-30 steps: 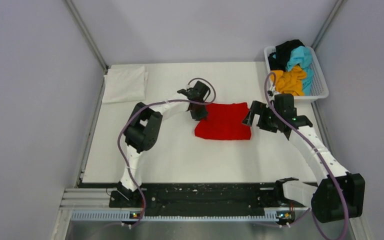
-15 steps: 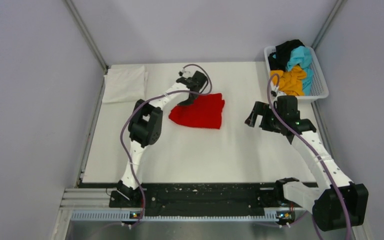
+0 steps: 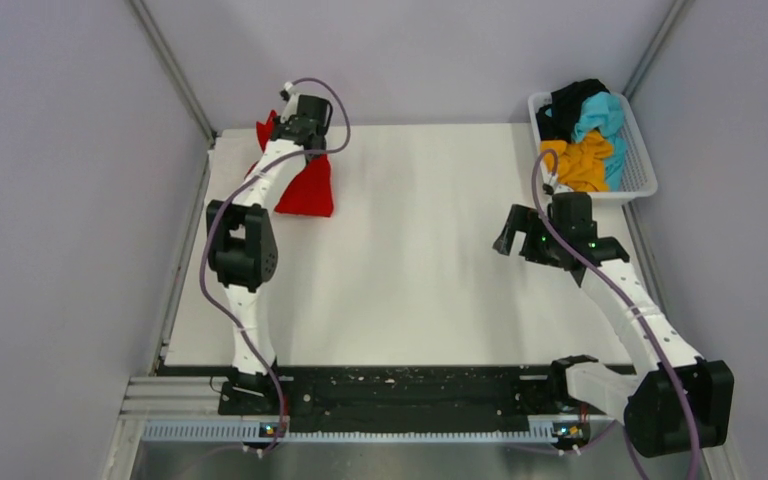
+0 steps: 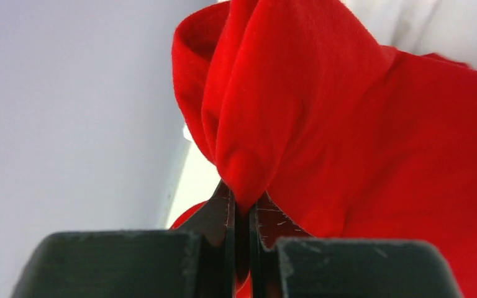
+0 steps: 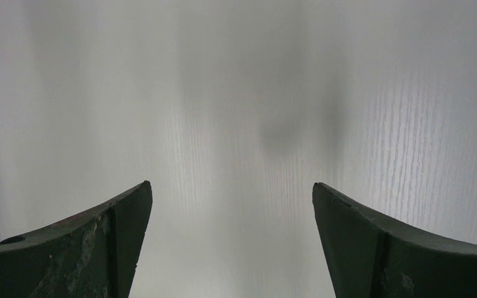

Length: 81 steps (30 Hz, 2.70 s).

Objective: Fold and stack the t-shirts
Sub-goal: Put the neatly folded tshirt into the corner of the board with the left arm, then reset both arms

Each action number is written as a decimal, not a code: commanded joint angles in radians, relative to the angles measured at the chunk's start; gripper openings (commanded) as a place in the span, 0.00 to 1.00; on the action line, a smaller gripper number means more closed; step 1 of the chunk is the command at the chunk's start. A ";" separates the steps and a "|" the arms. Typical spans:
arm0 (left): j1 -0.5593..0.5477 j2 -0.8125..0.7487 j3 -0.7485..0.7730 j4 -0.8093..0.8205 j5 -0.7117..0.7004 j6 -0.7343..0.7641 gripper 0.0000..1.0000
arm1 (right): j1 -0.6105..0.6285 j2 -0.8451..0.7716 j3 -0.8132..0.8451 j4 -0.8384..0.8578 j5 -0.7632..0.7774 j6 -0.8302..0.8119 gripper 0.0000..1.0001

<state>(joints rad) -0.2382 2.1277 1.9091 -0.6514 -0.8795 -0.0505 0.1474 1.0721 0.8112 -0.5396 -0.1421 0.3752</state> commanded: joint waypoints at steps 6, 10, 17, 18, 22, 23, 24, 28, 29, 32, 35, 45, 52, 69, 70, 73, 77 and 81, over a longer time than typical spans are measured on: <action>0.069 -0.141 0.086 0.171 -0.032 0.246 0.00 | -0.006 0.017 0.010 0.026 0.037 -0.009 0.99; 0.074 -0.163 0.114 0.168 0.025 0.245 0.00 | -0.007 0.017 0.009 0.033 0.038 -0.008 0.99; 0.074 -0.129 0.233 0.133 0.080 0.243 0.00 | -0.006 0.015 0.009 0.033 0.048 -0.008 0.99; 0.074 -0.120 0.261 0.110 0.091 0.233 0.00 | -0.006 0.014 0.009 0.031 0.051 -0.008 0.99; 0.074 -0.122 0.297 0.085 0.148 0.203 0.00 | -0.007 0.014 0.011 0.032 0.057 -0.008 0.99; 0.074 -0.127 0.296 0.084 0.163 0.198 0.00 | -0.007 0.013 0.011 0.032 0.060 -0.008 0.99; 0.074 -0.129 0.292 0.090 0.176 0.197 0.00 | -0.007 0.013 0.010 0.032 0.064 -0.007 0.99; 0.094 -0.086 0.302 0.072 0.198 0.192 0.00 | -0.007 0.018 0.009 0.029 0.088 -0.005 0.99; 0.101 -0.071 0.307 0.061 0.206 0.187 0.00 | -0.006 0.017 0.010 0.030 0.089 -0.004 0.99; 0.123 -0.035 0.304 0.063 0.218 0.174 0.00 | -0.007 0.012 0.006 0.029 0.102 -0.003 0.99; 0.157 0.003 0.310 0.076 0.243 0.166 0.00 | -0.007 0.014 0.006 0.026 0.106 -0.003 0.99; 0.254 0.120 0.372 0.127 0.290 0.180 0.00 | -0.007 0.048 0.009 0.026 0.132 -0.002 0.99; 0.308 0.153 0.286 0.202 0.277 0.198 0.15 | -0.006 0.045 0.018 -0.004 0.198 -0.002 0.99; 0.324 -0.148 -0.050 0.174 0.434 -0.130 0.99 | -0.008 -0.007 0.022 -0.003 0.256 0.034 0.99; 0.320 -0.206 -0.126 0.190 0.470 -0.164 0.99 | -0.008 -0.013 0.020 0.001 0.256 0.036 0.99; 0.307 -0.426 -0.375 0.231 0.625 -0.283 0.99 | -0.008 -0.045 0.002 0.019 0.256 0.047 0.99; 0.248 -0.789 -0.835 0.417 0.767 -0.393 0.99 | -0.008 -0.086 -0.063 0.071 0.258 0.089 0.99; 0.099 -1.139 -1.225 0.534 0.779 -0.444 0.99 | -0.008 -0.108 -0.128 0.093 0.305 0.127 0.99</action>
<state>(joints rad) -0.0349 1.2125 0.9390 -0.2749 -0.1890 -0.3817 0.1474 0.9913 0.7345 -0.4953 0.1127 0.4503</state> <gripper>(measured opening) 0.986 0.987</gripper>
